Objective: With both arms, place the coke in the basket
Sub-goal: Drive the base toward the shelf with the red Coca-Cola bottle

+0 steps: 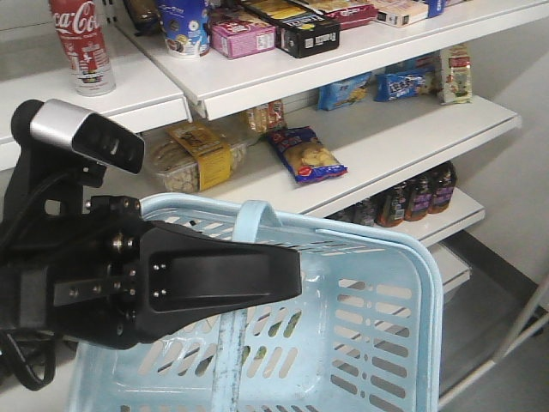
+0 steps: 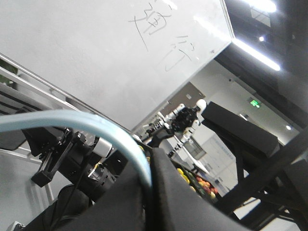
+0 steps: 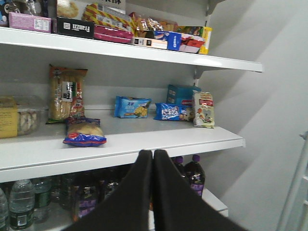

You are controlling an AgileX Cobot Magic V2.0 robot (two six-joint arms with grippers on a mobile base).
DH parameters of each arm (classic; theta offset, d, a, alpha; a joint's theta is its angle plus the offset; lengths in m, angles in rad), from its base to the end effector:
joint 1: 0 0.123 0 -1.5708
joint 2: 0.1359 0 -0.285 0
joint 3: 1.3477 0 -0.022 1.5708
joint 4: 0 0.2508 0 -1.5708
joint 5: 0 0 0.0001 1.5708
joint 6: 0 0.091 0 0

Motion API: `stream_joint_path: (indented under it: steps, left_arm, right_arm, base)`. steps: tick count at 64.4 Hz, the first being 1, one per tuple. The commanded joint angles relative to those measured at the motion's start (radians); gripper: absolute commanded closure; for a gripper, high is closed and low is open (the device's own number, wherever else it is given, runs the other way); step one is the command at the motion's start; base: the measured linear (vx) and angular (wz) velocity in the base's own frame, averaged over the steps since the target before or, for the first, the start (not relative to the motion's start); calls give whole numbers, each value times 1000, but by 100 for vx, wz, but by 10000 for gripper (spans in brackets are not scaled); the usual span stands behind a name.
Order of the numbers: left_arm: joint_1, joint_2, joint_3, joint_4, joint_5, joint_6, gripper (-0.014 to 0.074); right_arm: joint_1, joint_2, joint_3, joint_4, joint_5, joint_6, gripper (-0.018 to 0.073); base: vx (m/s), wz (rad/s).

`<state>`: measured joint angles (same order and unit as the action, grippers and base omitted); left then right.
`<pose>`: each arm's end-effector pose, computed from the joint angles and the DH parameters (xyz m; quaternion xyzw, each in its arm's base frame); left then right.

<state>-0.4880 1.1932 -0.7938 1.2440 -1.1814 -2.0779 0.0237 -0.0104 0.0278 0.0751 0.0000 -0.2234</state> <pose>0.1556 -0.1728 0.3587 0.2084 0.6112 -0.7254 0.2382 0.0567 0.0013 0.2044 -0.0586 0.6795 -0.0455 0.7299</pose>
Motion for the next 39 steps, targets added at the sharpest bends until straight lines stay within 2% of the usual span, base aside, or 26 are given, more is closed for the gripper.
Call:
stream_joint_path:
  steps: [1,39]
  left_arm:
    - [-3,-23,-35,-84,-116,1,603]
    - [-3,-23,-35,-84,-116,1,603]
  right_arm:
    - [-3,-18,11,-2,-75,-6,561]
    - [-3,-18,11,-2,-75,-6,561]
  base:
    - [7,33]
    - [6,33]
